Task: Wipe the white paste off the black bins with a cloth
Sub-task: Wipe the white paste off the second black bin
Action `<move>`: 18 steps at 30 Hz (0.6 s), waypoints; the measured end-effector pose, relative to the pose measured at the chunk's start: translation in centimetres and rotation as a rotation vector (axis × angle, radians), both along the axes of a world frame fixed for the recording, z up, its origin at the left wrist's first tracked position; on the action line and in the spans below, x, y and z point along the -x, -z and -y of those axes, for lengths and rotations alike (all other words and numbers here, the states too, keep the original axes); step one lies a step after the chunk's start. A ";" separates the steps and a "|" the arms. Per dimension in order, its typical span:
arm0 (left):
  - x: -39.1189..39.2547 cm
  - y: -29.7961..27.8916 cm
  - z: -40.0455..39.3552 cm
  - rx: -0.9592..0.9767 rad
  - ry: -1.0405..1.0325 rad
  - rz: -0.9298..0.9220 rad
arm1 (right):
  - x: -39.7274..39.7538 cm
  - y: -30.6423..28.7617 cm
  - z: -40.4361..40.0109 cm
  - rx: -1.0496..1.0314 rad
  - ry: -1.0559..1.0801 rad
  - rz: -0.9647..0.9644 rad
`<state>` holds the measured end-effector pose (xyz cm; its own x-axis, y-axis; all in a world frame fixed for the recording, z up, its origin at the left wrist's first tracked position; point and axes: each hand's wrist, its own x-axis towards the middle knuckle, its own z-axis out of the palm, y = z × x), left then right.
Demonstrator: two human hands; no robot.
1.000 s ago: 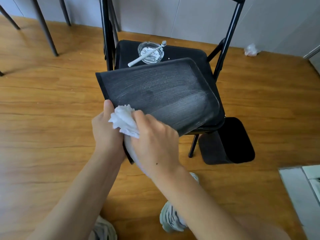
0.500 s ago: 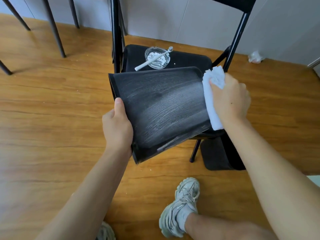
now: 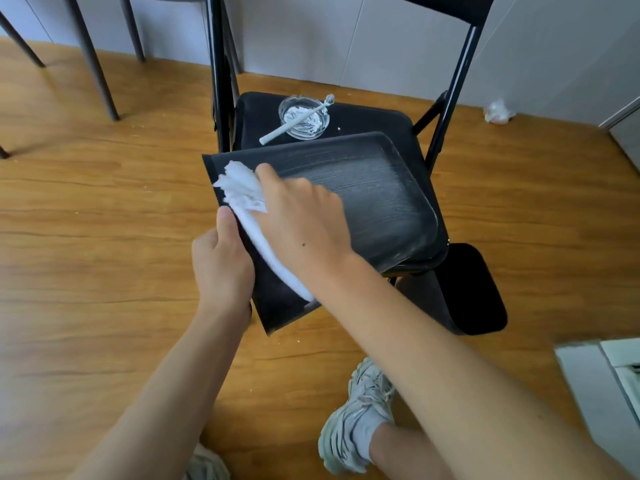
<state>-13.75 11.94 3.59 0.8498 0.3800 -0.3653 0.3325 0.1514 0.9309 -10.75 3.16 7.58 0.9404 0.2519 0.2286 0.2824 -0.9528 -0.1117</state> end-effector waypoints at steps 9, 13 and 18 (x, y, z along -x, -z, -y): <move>-0.7 0.0 0.3 -0.029 0.017 0.045 | -4.7 -0.3 11.5 -0.038 0.369 0.059; -0.4 -0.8 -0.4 -0.023 0.106 0.022 | -5.5 0.0 13.3 -0.113 0.475 0.037; 3.3 -1.6 -1.2 -0.047 0.484 0.084 | -6.0 0.4 13.8 -0.186 0.502 0.052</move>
